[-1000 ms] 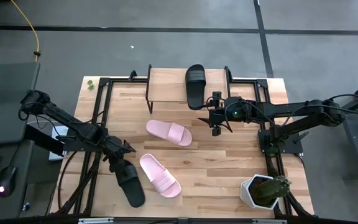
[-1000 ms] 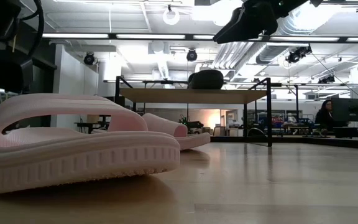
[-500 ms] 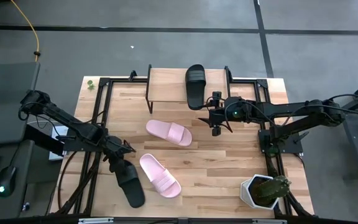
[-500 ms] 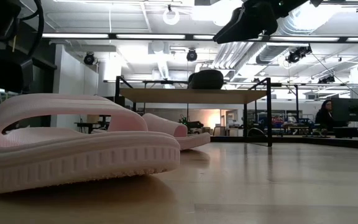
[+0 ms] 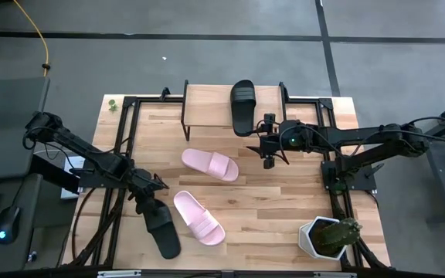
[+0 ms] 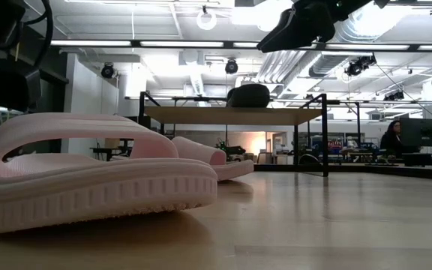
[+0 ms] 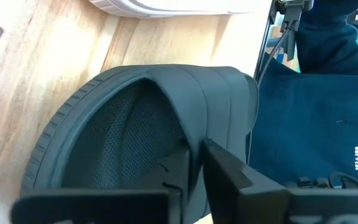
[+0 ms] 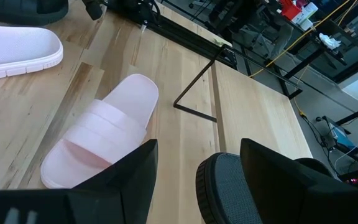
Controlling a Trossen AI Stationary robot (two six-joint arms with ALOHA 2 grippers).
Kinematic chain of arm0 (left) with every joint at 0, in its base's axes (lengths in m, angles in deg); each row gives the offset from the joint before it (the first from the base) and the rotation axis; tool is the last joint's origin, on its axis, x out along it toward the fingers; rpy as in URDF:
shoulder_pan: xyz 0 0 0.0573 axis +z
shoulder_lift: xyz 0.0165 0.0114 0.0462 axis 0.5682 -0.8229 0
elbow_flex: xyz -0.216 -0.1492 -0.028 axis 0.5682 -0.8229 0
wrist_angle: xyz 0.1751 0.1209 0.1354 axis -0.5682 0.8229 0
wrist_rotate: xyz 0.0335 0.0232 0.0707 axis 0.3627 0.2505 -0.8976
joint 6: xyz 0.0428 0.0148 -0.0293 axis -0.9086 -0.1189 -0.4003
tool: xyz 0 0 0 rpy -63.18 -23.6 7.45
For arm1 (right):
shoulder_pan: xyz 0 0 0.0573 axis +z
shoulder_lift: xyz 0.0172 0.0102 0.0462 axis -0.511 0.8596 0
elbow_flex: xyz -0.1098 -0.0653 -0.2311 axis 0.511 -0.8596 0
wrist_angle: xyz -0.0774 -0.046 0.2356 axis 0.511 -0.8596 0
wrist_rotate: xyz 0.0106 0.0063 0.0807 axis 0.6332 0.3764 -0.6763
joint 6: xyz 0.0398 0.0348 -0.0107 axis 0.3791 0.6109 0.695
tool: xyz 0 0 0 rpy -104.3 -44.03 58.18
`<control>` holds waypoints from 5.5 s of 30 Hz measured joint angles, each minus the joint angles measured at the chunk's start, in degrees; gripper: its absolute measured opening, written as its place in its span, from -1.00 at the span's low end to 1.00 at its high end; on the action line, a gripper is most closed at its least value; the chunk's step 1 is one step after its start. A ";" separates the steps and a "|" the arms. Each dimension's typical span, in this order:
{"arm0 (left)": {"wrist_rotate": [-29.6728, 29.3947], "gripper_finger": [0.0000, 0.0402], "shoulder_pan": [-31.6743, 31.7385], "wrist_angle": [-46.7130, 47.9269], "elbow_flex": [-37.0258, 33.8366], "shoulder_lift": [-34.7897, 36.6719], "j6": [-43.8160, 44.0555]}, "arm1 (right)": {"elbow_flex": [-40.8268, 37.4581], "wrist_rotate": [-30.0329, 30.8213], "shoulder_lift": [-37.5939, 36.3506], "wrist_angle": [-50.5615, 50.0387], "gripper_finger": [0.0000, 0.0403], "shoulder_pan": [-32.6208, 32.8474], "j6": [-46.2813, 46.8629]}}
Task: Pick and place slides into the shelf
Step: Put the black slipper on the shelf
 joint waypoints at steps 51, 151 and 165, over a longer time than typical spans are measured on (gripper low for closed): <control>5.38 -0.98 0.13 -12.67 3.60 0.13 0.47 | 0.00 -0.33 0.00 1.27 0.09 0.00 -0.50; 15.11 -0.97 26.73 -3.99 29.64 -1.01 -13.88 | 16.85 4.19 21.14 15.63 0.09 28.79 -40.35; 15.87 -0.97 27.14 -3.67 29.64 -1.03 -13.88 | 16.85 3.51 21.14 17.09 0.09 29.59 -42.10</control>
